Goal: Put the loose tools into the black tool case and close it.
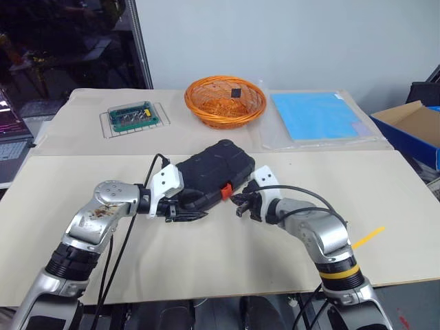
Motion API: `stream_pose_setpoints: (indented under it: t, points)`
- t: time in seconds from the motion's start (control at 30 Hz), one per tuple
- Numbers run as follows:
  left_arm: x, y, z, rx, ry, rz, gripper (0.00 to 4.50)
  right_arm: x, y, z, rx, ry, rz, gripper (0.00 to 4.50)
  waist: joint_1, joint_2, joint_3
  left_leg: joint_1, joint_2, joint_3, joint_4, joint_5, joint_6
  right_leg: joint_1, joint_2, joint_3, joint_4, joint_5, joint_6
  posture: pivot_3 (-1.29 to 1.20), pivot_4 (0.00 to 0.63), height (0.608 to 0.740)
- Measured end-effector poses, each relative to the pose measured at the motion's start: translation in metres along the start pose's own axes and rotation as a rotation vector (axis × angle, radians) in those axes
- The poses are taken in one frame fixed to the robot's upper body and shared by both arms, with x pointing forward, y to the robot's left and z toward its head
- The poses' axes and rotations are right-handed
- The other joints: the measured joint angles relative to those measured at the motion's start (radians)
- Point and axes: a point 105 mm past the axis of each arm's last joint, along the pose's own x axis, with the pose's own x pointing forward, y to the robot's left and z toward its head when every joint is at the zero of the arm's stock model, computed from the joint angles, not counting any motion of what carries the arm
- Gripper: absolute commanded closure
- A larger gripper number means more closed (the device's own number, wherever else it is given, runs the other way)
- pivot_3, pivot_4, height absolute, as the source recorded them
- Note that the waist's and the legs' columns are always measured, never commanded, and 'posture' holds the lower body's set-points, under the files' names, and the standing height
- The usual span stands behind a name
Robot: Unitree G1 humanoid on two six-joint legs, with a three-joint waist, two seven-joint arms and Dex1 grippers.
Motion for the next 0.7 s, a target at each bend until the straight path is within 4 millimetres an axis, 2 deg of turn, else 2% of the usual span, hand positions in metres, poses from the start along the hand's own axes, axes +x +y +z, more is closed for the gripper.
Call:
stream_pose_setpoints:
  t: [0.13, 0.27, 0.4, 0.53, 0.7]
  points:
    - [0.000, 0.000, 0.000, -0.002, -0.003, 0.008, 1.22, -0.016, 0.018, 0.007, -0.017, -0.065, 0.093, 4.46, 0.004, 0.000, 0.000, 0.000, 0.000, 0.000, 0.000, 0.000, 0.000, 0.001, 0.000, 0.000, -0.001, 0.000, 0.000, 0.00, 0.150, 0.740]
    - [0.000, 0.001, -0.001, -0.006, -0.003, 0.013, 1.22, -0.019, 0.016, 0.025, -0.017, -0.174, 0.083, 4.46, 0.004, 0.000, 0.000, 0.000, 0.000, 0.000, 0.000, 0.000, 0.000, 0.000, 0.000, 0.000, 0.000, -0.002, 0.004, 0.00, 0.150, 0.740]
    - [0.001, 0.001, -0.001, -0.008, -0.006, 0.012, 1.22, -0.009, 0.007, 0.037, -0.036, -0.236, 0.039, 4.46, 0.004, 0.000, 0.000, 0.001, 0.000, 0.000, 0.000, 0.000, 0.000, 0.001, 0.000, 0.000, -0.001, -0.002, 0.003, 0.00, 0.150, 0.740]
    - [0.001, 0.002, 0.000, -0.009, -0.007, 0.016, 1.22, 0.001, -0.002, 0.028, -0.050, -0.226, -0.007, 4.46, 0.005, 0.000, 0.000, 0.000, 0.000, 0.000, 0.000, 0.000, 0.000, 0.000, 0.000, 0.000, -0.001, 0.000, -0.001, 0.00, 0.150, 0.740]
    - [0.001, 0.003, -0.002, -0.021, 0.000, 0.024, 1.22, 0.008, 0.001, 0.019, -0.123, -0.231, -0.007, 4.46, 0.001, 0.001, -0.001, 0.003, 0.000, 0.000, 0.000, 0.000, 0.000, 0.002, 0.000, 0.000, 0.000, -0.002, 0.003, 0.00, 0.150, 0.740]
